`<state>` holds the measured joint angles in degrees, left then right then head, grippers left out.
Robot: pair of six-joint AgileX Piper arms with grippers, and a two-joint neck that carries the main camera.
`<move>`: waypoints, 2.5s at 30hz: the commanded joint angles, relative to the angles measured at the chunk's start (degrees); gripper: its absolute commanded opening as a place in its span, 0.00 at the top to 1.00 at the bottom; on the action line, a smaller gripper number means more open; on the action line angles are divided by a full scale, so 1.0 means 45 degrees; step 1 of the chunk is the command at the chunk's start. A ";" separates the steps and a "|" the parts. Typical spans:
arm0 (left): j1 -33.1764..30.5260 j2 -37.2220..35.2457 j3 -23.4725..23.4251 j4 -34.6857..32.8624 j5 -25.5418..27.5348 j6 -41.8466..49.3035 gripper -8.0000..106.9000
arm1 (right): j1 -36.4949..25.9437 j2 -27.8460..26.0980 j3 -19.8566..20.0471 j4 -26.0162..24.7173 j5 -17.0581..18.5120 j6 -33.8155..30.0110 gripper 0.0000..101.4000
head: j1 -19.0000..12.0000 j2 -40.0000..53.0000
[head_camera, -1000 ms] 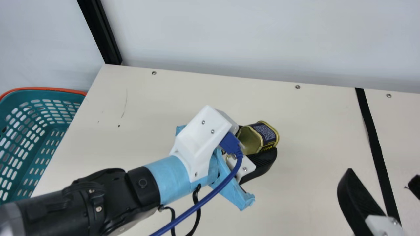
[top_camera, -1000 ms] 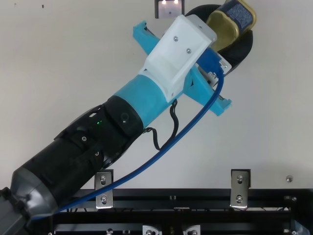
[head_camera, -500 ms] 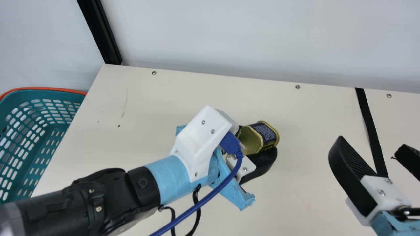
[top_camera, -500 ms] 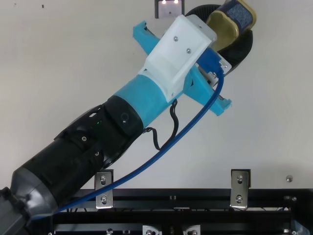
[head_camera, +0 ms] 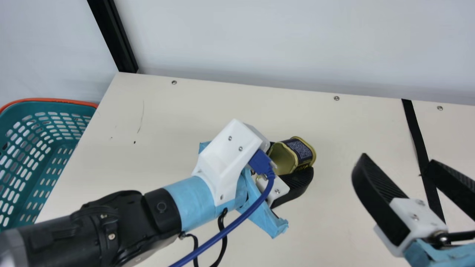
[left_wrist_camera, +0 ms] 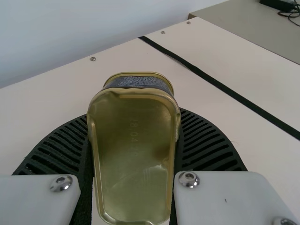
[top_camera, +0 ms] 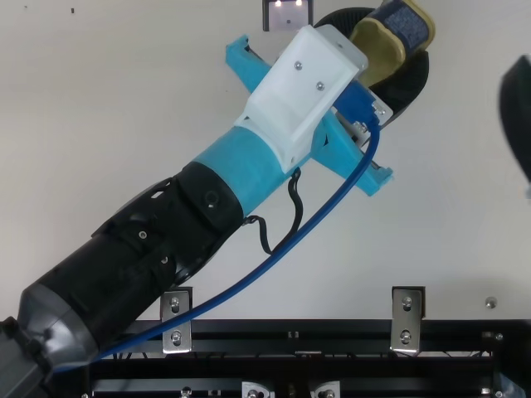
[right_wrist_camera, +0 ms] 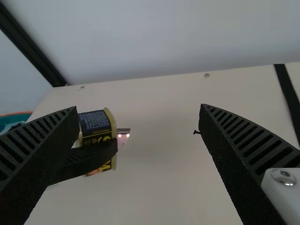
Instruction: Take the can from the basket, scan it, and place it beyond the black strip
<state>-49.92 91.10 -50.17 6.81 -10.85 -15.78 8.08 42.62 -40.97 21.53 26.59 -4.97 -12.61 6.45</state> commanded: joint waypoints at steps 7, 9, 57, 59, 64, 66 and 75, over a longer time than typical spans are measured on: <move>0.0000 0.0000 0.0000 0.0000 0.0000 0.0000 0.84 | 0.0715 0.1192 -0.0383 0.1808 -0.0080 -0.0801 0.00 | -0.0059 -0.0123; 0.0000 0.0000 0.0000 0.0000 0.0000 0.0000 0.84 | 0.0726 0.1118 -0.0396 0.1656 -0.0096 -0.0786 0.00 | -0.0059 -0.0123; 0.0000 0.0000 0.0000 0.0000 0.0000 0.0000 0.84 | -0.1056 0.4905 -0.1659 0.8934 0.3267 -0.7845 0.00 | -0.0059 -0.0123; 0.0000 0.0000 0.0000 0.0000 0.0000 0.0000 0.84 | -0.0989 0.5022 -0.1625 0.9131 0.3255 -0.8021 0.00 | -0.0059 -0.0123; 0.0000 0.0000 0.0000 0.0000 0.0000 0.0000 0.84 | -0.0769 0.5304 -0.1577 0.9339 0.3096 -0.8279 0.00 | -0.0059 -0.0123; 0.0000 0.0000 0.0000 0.0000 0.0000 0.0000 0.84 | -0.0692 0.5395 -0.1578 0.9368 0.3029 -0.8330 0.00 | -0.0059 -0.0123; 0.0000 0.0000 0.0000 0.0000 0.0111 0.0000 0.84 | -0.0500 0.5854 -0.1625 0.9094 0.2645 -0.8429 0.00 | -0.0059 -0.0123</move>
<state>-49.92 91.10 -50.17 6.81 -10.35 -15.78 5.84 68.80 -48.23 62.89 38.71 -42.88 -12.61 6.45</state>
